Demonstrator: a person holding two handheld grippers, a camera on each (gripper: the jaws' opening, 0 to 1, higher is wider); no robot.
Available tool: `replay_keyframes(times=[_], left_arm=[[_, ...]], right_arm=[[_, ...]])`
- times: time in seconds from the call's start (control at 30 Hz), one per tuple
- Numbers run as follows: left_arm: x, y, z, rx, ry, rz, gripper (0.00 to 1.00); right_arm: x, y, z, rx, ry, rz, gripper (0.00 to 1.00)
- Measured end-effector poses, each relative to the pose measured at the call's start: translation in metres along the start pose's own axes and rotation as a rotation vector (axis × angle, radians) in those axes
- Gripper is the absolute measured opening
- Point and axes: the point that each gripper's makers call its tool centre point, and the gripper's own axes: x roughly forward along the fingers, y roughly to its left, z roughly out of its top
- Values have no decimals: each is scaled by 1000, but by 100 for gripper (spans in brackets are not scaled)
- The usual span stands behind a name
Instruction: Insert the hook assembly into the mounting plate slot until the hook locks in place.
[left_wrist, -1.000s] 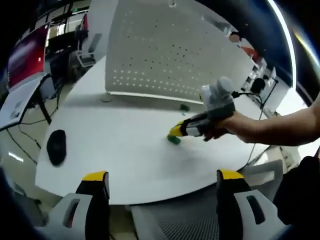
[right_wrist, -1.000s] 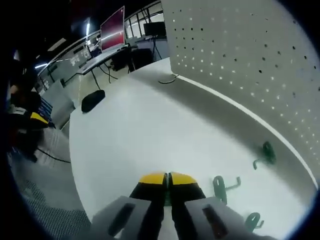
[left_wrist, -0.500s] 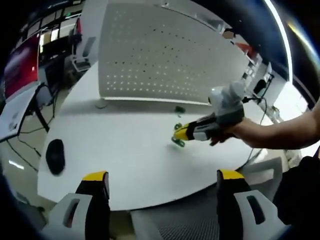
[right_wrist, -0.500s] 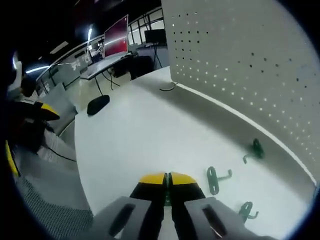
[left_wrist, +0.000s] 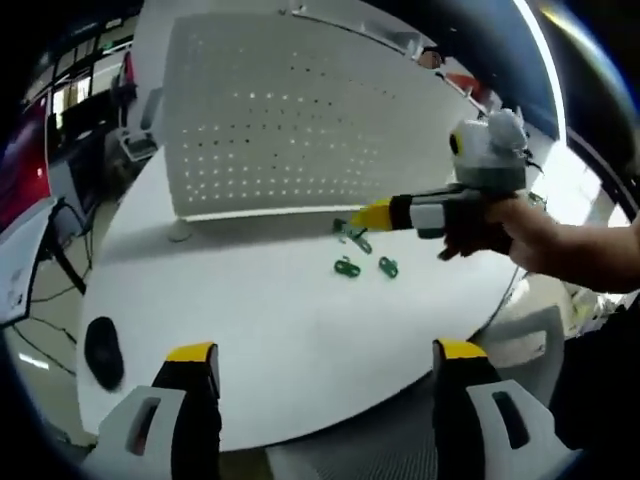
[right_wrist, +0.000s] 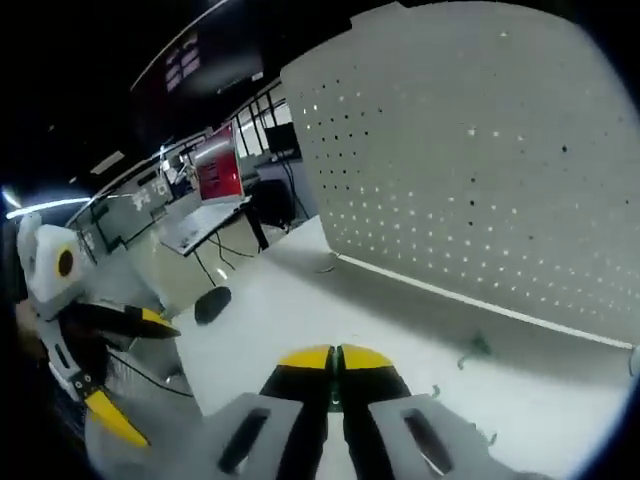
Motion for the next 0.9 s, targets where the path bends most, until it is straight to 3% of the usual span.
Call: replay_keyframes(times=[0.17,0.5,0.7,0.9], left_arm=[[12,-7,14,-16,-15,-44,88],[28,-19,48,-34,-59,-89,82],[32,-26,72,-167,-152,-131,79],[35,-28,79,-229,-183,-162,63]], right_arm=[[-17,12,19,58,-89,41,0],[-41,35,34,140,-182,98,0],[-49,47,38,120,-230,110,0],[-56,55,50,144,-287,127,0]])
